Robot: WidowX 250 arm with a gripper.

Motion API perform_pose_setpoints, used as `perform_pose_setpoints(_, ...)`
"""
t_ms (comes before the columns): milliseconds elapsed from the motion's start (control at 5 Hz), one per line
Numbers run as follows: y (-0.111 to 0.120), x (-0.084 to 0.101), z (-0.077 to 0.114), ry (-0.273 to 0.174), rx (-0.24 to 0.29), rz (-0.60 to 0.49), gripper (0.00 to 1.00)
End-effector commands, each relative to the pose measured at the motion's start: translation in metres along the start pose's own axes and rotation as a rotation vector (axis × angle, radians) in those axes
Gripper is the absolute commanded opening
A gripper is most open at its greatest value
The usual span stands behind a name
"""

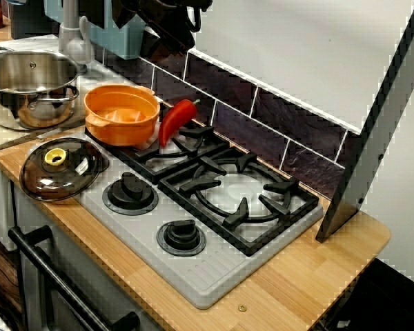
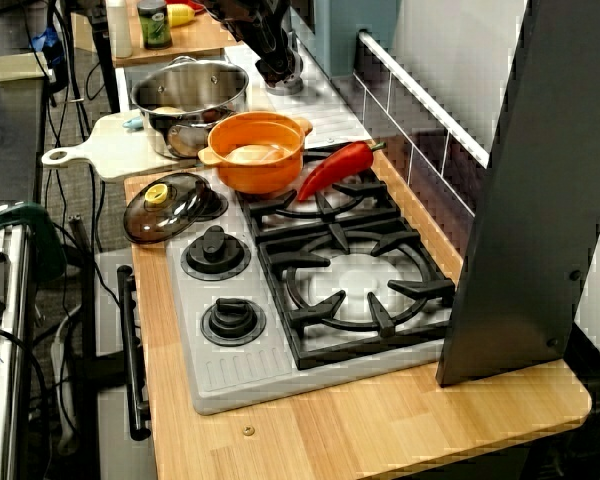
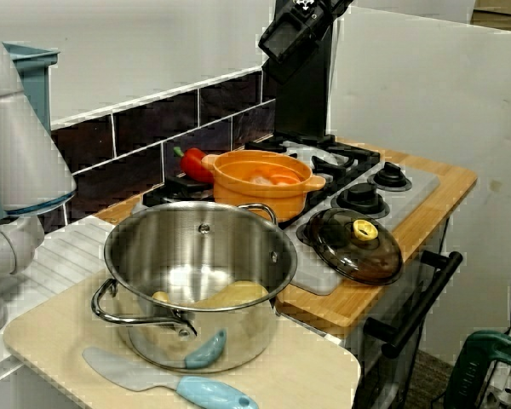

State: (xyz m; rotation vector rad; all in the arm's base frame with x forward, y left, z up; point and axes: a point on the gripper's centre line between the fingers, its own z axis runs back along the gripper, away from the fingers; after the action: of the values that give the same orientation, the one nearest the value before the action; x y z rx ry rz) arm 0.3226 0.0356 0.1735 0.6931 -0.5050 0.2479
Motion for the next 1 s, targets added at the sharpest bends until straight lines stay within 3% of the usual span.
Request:
perform_pose_setpoints(0,0.0,0.0,0.0,0.0,0.0,0.0,1.0)
perform_pose_setpoints(400,0.016,-0.006,0.017,0.001,-0.074,-0.055,1.0)
perform_pose_setpoints(800,0.036,-0.021,0.025,-0.072,-0.149,-0.096,1.0)
